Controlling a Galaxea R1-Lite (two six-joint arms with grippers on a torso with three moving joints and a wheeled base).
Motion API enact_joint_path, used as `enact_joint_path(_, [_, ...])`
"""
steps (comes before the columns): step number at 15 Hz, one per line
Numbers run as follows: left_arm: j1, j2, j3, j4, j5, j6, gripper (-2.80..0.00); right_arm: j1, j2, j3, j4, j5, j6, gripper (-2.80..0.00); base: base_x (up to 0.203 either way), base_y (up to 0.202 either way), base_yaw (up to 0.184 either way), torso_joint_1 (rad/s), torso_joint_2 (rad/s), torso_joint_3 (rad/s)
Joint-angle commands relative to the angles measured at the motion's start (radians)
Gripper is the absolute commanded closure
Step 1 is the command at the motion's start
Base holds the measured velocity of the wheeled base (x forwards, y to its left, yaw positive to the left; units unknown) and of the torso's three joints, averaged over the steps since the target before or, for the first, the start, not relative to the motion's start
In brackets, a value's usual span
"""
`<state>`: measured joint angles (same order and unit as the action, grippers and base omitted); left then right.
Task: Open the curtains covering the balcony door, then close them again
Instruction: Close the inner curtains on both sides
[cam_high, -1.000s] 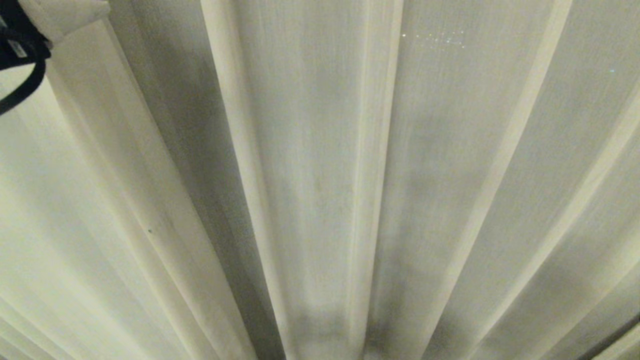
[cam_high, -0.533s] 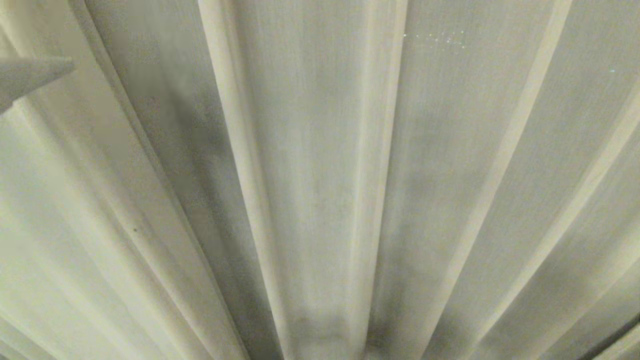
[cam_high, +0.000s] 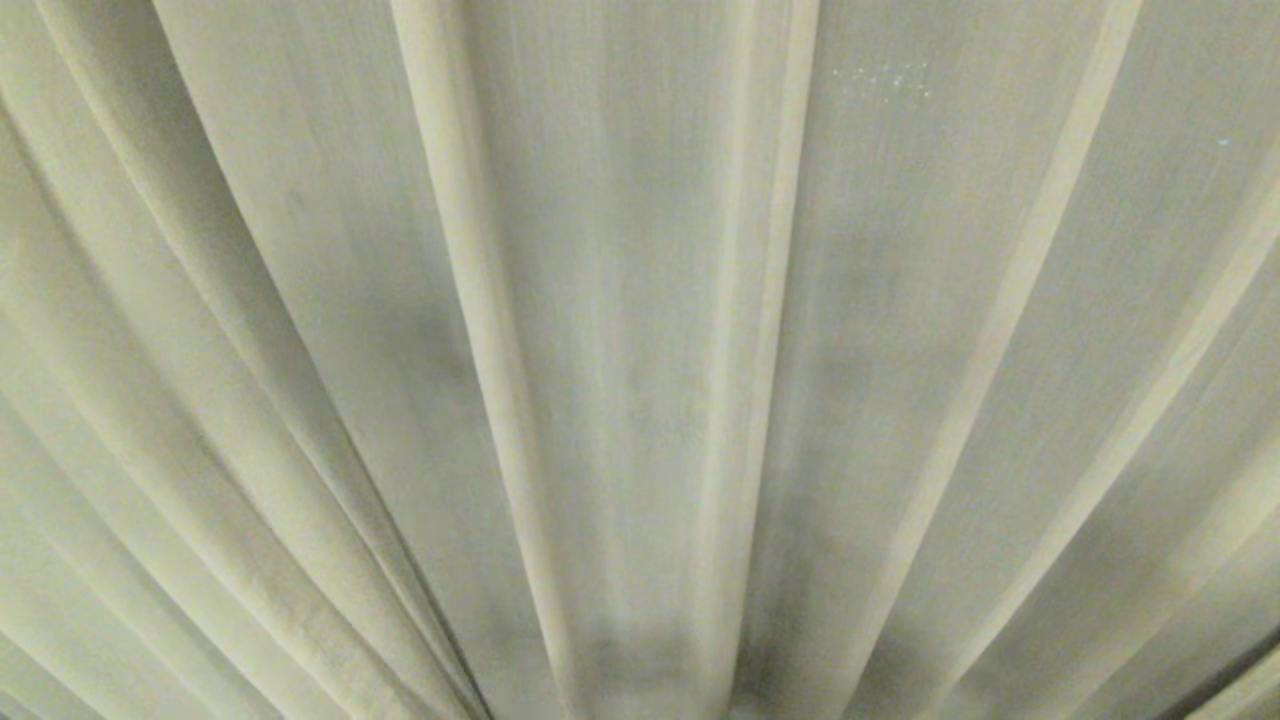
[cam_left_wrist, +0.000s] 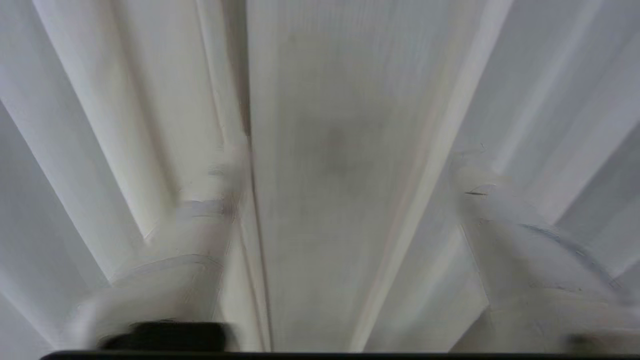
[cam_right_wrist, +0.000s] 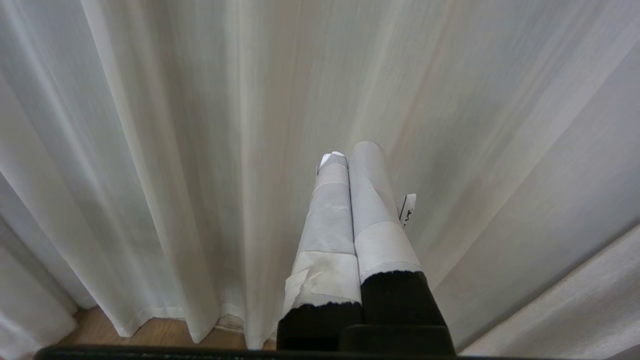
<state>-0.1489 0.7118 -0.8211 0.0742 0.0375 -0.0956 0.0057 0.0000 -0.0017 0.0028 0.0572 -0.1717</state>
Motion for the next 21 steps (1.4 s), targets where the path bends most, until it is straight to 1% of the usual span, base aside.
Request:
enact_joint_path(1, [0.000,-0.099,0.048,0.011,0.001,-0.001,0.00,0.000,0.002,0.000,0.000,0.001,-0.002,0.00,0.000,0.000,0.000,0.000,0.00,0.000])
enact_joint_path(4, [0.000,-0.137,0.094,0.013,-0.001,-0.002,0.00,0.000,0.002,0.000,0.000,0.001,-0.002,0.00,0.000,0.000,0.000,0.000,0.00,0.000])
enact_joint_path(9, [0.001,-0.261,0.258,0.013,0.000,0.003,0.00,0.000,0.002,0.000,0.000,0.001,-0.002,0.00,0.000,0.000,0.000,0.000,0.00,0.000])
enact_joint_path(11, [0.033,-0.343,0.324,0.014,-0.001,0.007,0.00,0.000,0.002,0.000,0.000,0.001,-0.002,0.00,0.000,0.000,0.000,0.000,0.00,0.000])
enact_joint_path(13, [0.064,-0.424,0.417,0.012,0.000,0.011,0.00,0.000,0.002,0.000,0.000,0.001,-0.002,0.00,0.000,0.000,0.000,0.000,0.00,0.000])
enact_joint_path(14, [0.070,-0.430,0.445,0.008,-0.002,0.038,0.00,0.000,0.002,0.000,0.000,0.001,-0.002,0.00,0.000,0.000,0.000,0.000,0.00,0.000])
enact_joint_path(15, [0.072,-0.431,0.471,0.005,-0.005,0.085,0.00,0.000,0.002,0.000,0.000,0.001,-0.002,0.00,0.000,0.000,0.000,0.000,0.00,0.000])
enact_joint_path(16, [0.072,-0.431,0.512,-0.009,-0.012,0.117,0.00,0.000,0.002,0.000,0.000,0.001,-0.002,0.00,0.000,0.000,0.000,0.000,0.00,0.000])
enact_joint_path(17, [0.072,-0.431,0.564,-0.045,-0.021,0.144,0.00,0.000,0.002,0.000,0.000,0.001,-0.002,0.00,0.000,0.000,0.000,0.000,0.00,0.000])
enact_joint_path(18, [0.080,-0.437,0.628,-0.101,-0.031,0.161,0.00,0.000,0.002,0.000,0.000,0.001,-0.002,0.00,0.000,0.000,0.000,0.000,0.00,0.000])
enact_joint_path(19, [0.104,-0.463,0.695,-0.149,-0.038,0.167,0.00,0.000,0.002,0.000,0.000,0.001,-0.002,0.00,0.000,0.000,0.000,0.000,0.00,0.000])
enact_joint_path(20, [0.126,-0.510,0.755,-0.184,-0.041,0.168,0.00,0.000,0.002,0.000,0.000,0.001,-0.002,0.00,0.000,0.000,0.000,0.000,0.00,0.000])
enact_joint_path(21, [0.136,-0.576,0.800,-0.194,-0.042,0.164,0.00,0.000,0.002,0.000,0.000,0.001,-0.002,0.00,0.000,0.000,0.000,0.000,0.00,0.000])
